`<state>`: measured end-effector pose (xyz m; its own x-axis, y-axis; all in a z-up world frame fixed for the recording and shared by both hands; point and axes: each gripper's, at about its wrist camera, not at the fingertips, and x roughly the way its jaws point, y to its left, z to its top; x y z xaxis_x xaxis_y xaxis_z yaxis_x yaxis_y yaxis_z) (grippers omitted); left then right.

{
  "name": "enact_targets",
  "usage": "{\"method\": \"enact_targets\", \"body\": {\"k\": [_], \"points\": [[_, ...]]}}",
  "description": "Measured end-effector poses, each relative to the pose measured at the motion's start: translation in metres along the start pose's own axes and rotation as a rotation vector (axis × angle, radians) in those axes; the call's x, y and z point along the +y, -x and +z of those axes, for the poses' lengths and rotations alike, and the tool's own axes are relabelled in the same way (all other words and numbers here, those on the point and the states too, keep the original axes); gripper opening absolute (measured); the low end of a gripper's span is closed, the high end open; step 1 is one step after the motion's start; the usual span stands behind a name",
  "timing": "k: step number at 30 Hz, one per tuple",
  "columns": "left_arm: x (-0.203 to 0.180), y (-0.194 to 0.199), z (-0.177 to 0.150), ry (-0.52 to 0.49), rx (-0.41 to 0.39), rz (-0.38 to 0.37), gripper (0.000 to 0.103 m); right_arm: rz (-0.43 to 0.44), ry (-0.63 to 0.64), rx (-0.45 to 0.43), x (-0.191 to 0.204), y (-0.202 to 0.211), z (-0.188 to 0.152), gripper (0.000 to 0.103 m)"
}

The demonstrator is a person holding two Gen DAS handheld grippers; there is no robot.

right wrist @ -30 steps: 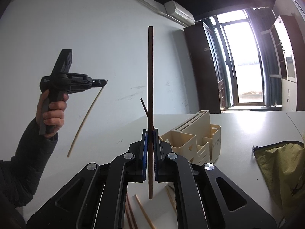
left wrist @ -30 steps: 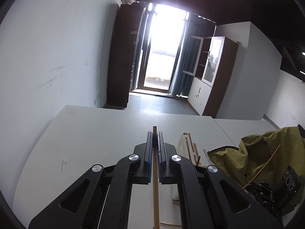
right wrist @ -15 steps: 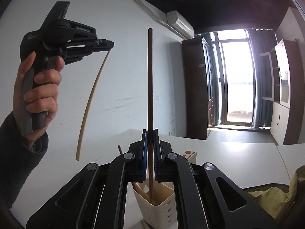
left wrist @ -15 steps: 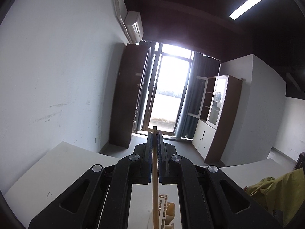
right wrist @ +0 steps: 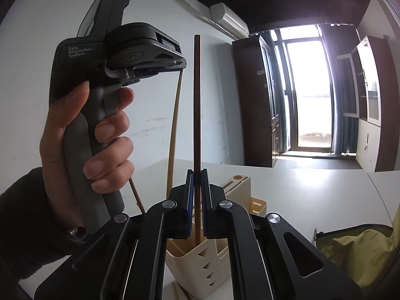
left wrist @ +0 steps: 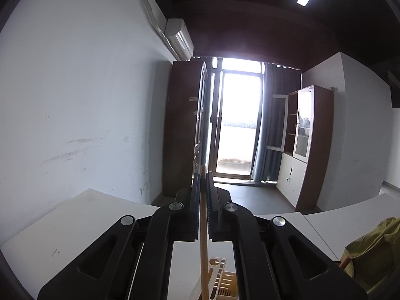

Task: Organize utensils
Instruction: 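Lift the light chopstick into the cream holder with the left tool while the right tool inserts the dark chopstick, then lower both open tools toward the chopsticks lying beside the holder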

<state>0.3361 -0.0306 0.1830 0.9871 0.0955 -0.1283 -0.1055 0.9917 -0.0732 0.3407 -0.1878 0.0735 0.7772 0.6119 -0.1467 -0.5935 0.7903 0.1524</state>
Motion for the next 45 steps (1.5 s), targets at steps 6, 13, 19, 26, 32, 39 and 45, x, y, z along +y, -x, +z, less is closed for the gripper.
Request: {"method": "enact_targets", "body": {"k": [6,13,19,26,32,39,45], "points": [[-0.001,-0.007,-0.021,-0.027,0.021,0.014,0.004,0.010,-0.007,0.014,0.006,0.002,-0.011,0.006],[0.004,-0.013,-0.034,-0.056,0.109,-0.005,0.004,0.002,-0.009,0.052,0.011,0.003,-0.009,0.006],[0.018,-0.010,-0.032,-0.039,0.211,-0.011,0.017,-0.018,-0.004,0.060,0.023,0.014,0.009,0.031],[0.060,0.054,0.000,0.079,0.171,-0.003,0.087,-0.039,0.028,-0.032,0.053,0.065,0.038,0.056],[0.105,0.126,-0.020,0.092,0.252,0.049,0.097,-0.041,0.060,-0.050,0.084,0.110,0.018,0.082],[0.166,0.130,-0.152,0.083,0.710,0.149,0.097,0.007,0.127,0.173,0.112,0.081,-0.046,0.086],[0.182,0.095,-0.228,0.084,0.986,0.146,0.096,-0.008,0.228,0.412,0.118,0.028,-0.106,0.085]]}}
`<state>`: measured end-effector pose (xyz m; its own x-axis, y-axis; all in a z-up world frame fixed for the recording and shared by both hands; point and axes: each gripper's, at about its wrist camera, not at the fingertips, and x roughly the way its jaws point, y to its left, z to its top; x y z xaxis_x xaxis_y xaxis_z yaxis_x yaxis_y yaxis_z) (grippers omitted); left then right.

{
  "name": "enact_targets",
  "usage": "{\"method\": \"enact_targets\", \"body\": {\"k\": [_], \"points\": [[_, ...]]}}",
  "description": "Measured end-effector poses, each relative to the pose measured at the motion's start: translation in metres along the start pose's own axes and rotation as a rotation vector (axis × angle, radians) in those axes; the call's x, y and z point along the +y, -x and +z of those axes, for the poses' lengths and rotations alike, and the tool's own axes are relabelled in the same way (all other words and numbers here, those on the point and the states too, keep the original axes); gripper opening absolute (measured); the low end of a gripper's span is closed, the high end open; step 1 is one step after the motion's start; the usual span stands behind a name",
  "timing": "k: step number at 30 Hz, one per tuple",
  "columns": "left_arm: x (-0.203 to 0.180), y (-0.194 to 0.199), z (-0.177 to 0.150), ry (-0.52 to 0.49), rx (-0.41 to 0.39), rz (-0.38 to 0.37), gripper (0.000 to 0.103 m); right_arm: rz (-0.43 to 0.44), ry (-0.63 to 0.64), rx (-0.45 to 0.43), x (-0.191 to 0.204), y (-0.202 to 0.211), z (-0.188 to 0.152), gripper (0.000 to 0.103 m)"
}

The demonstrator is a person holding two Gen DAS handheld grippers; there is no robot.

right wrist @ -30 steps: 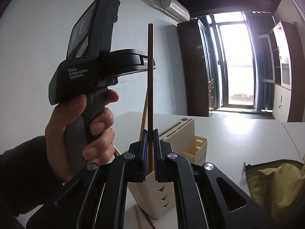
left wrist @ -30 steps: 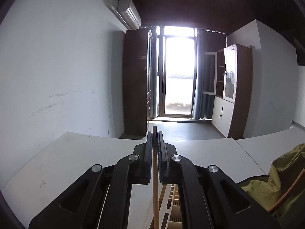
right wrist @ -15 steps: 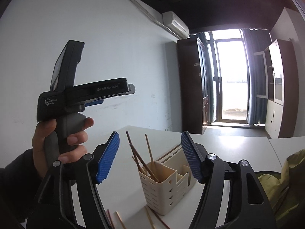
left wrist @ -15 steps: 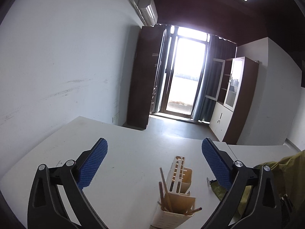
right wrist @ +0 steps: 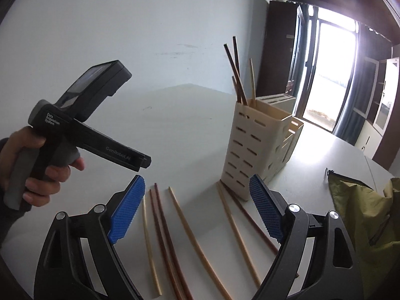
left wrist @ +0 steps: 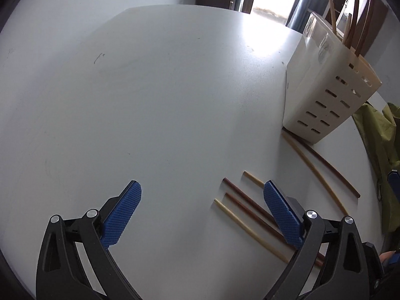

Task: Organize utensils
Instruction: 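Lower both open tools toward the chopsticks lying beside the holder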

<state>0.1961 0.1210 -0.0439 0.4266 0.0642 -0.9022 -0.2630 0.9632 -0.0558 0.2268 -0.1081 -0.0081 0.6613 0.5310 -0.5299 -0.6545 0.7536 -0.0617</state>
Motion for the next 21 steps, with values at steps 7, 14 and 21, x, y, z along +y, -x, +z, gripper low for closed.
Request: {"method": "enact_targets", "body": {"k": [7,14,21], "points": [[0.012,-0.029,-0.005,0.022,0.112,0.002,0.083,0.032,-0.021,0.182,-0.006,-0.054,-0.034,0.049],[0.003,-0.038,-0.016,0.004,0.178,-0.081,0.080,0.033,0.004,0.260,0.001,-0.072,-0.049,0.049],[0.001,-0.047,-0.022,-0.022,0.203,-0.040,0.051,0.021,-0.001,0.284,0.000,-0.078,-0.055,0.049]]}}
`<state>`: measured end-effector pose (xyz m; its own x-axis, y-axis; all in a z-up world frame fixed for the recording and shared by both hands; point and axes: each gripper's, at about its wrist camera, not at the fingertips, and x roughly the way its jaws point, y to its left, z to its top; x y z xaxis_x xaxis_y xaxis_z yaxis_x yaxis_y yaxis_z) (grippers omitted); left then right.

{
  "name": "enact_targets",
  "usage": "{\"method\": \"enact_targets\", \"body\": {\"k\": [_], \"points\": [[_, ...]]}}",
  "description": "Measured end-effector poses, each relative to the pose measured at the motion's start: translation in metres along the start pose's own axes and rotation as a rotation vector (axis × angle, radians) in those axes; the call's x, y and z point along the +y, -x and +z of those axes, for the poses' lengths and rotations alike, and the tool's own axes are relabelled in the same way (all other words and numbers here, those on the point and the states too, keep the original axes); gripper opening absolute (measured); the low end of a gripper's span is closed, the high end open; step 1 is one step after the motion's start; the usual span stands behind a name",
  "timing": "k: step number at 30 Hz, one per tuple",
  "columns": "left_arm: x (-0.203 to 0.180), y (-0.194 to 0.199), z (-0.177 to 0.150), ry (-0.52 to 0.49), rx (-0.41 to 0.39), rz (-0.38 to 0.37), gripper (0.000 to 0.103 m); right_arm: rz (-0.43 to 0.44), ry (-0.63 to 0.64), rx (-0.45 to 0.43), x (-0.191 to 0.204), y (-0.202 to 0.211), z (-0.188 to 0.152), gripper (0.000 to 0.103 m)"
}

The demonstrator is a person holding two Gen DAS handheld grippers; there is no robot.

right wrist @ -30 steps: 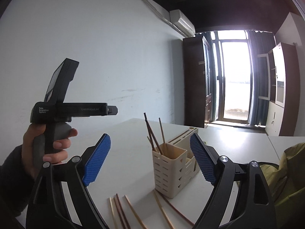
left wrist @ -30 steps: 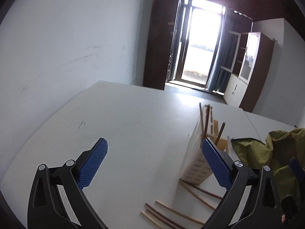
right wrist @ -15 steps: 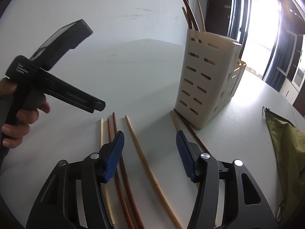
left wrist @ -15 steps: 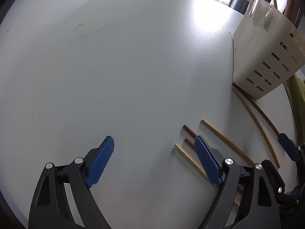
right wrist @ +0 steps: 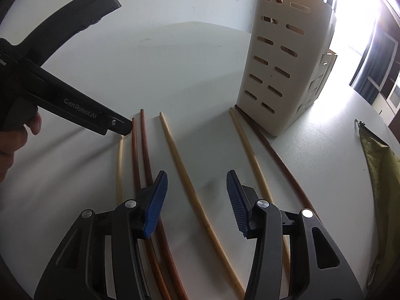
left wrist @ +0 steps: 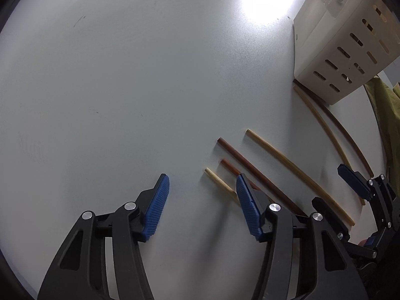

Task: Organize utensils
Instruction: 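Lower both open tools toward the chopsticks lying beside the holder, then grasp a light chopstick with the left tool while the right tool grasps another light chopstick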

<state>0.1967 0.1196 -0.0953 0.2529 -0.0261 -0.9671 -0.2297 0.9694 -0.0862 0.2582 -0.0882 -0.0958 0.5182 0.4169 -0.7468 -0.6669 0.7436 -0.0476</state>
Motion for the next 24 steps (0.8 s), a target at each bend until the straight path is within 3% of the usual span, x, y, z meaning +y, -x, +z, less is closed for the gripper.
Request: {"method": "enact_targets", "body": {"k": [4,7,9,12,15,16,24], "points": [[0.009,0.001,-0.001,0.018,0.007,-0.007,0.048,0.000,0.010,0.030,0.002,-0.012,-0.004,0.049],[0.013,0.002,-0.005,0.037,0.001,-0.003,0.040,0.018,0.010,0.028,0.004,-0.014,-0.005,0.049],[0.019,0.003,-0.006,0.060,-0.005,-0.004,0.023,0.026,0.013,0.030,0.005,-0.014,-0.006,0.049],[0.026,0.003,-0.007,0.070,0.001,-0.018,0.012,0.037,-0.003,0.035,0.003,-0.015,-0.006,0.047],[0.033,0.002,0.013,0.073,0.002,-0.031,0.008,0.036,0.007,0.038,0.004,-0.010,-0.004,0.026],[0.031,0.002,0.012,0.064,0.002,-0.035,0.008,0.033,0.013,0.041,0.005,-0.009,-0.004,0.024],[0.019,0.002,0.016,0.027,0.000,-0.054,0.003,0.044,0.005,0.048,0.010,-0.010,-0.002,0.019]]}}
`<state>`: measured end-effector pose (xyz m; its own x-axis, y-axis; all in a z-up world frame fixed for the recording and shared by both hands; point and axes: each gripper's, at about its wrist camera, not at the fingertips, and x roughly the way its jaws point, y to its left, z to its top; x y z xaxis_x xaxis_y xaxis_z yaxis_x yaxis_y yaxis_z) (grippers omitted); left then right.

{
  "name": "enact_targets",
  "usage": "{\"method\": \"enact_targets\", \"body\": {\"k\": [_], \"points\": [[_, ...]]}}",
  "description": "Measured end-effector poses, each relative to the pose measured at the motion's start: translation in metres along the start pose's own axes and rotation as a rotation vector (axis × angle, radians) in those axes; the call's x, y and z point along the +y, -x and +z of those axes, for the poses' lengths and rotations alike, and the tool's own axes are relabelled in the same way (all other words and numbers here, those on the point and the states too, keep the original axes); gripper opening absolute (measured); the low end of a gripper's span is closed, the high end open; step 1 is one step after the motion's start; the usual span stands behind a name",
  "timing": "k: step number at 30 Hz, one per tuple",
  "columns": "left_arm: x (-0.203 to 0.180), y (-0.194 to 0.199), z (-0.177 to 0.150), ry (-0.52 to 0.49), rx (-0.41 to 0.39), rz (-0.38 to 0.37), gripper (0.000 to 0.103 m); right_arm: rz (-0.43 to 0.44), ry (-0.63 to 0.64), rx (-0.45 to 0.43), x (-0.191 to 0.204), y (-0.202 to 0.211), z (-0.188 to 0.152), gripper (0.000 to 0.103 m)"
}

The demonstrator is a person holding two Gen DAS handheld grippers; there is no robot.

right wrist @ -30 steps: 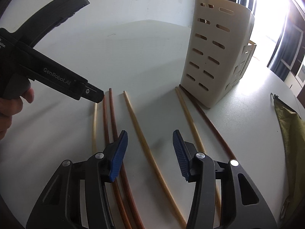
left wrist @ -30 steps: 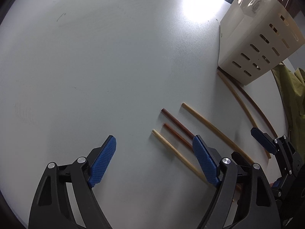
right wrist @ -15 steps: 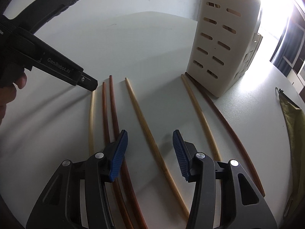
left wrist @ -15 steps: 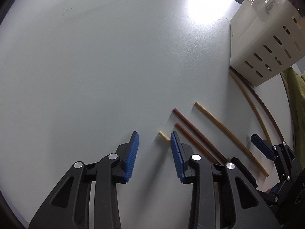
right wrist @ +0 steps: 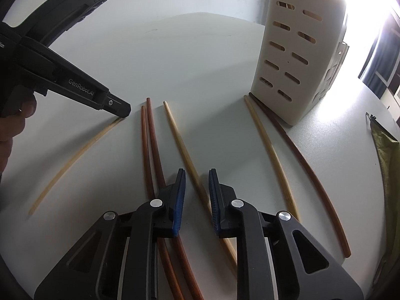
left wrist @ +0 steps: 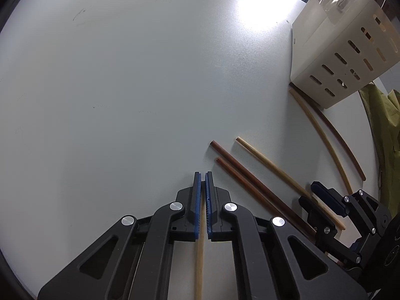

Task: Organize utensils
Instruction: 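Grasp a light chopstick with the left tool while the right tool grasps another light chopstick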

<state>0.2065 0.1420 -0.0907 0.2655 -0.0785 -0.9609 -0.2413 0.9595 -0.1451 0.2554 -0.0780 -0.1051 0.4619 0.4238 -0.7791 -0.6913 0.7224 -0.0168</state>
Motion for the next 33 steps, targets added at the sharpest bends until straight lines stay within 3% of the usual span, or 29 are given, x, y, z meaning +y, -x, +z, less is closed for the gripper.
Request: {"method": "enact_targets", "body": {"k": [8,10,11,13,14,15,17,20,22,24,25,29,33], "points": [[0.002,-0.004,0.023,-0.022,0.025,-0.010,0.005,-0.001,-0.011,-0.013,0.001,0.001,0.000,0.023],[0.002,-0.005,0.023,-0.025,0.027,-0.004,0.007,0.006,-0.010,-0.016,0.000,0.002,-0.002,0.035],[0.000,-0.005,0.022,-0.024,0.027,-0.002,0.009,0.006,-0.013,-0.016,0.000,0.002,-0.002,0.039],[-0.001,-0.003,0.023,-0.016,0.017,0.002,0.026,0.013,-0.019,-0.026,0.001,0.002,-0.003,0.046],[-0.004,-0.002,0.024,-0.021,0.003,0.005,0.041,0.014,-0.016,-0.029,0.002,0.001,-0.003,0.048],[-0.005,0.001,0.025,-0.027,-0.015,0.013,0.045,0.009,-0.008,-0.033,0.003,0.000,-0.002,0.051],[-0.003,0.003,0.027,-0.021,-0.028,0.022,0.043,0.008,-0.006,-0.029,0.006,-0.001,-0.001,0.052],[0.003,-0.007,0.028,-0.001,0.019,-0.008,0.017,0.001,-0.010,-0.018,0.006,0.000,0.000,0.047],[-0.002,-0.012,0.020,-0.005,0.019,-0.001,0.014,-0.012,-0.025,-0.008,0.003,0.001,0.001,0.026],[-0.005,-0.013,0.021,-0.015,0.012,0.010,0.012,-0.019,-0.051,0.008,-0.002,0.002,0.002,0.011],[-0.005,-0.014,0.021,-0.021,0.011,0.005,0.002,-0.008,-0.065,0.014,-0.004,0.002,0.002,0.011],[-0.010,-0.015,0.022,-0.033,-0.006,0.010,0.000,-0.015,-0.105,0.017,-0.008,0.002,0.003,0.007],[-0.015,-0.009,0.018,-0.037,-0.015,-0.009,0.000,0.039,-0.144,-0.020,-0.011,0.010,0.006,0.007]]}}
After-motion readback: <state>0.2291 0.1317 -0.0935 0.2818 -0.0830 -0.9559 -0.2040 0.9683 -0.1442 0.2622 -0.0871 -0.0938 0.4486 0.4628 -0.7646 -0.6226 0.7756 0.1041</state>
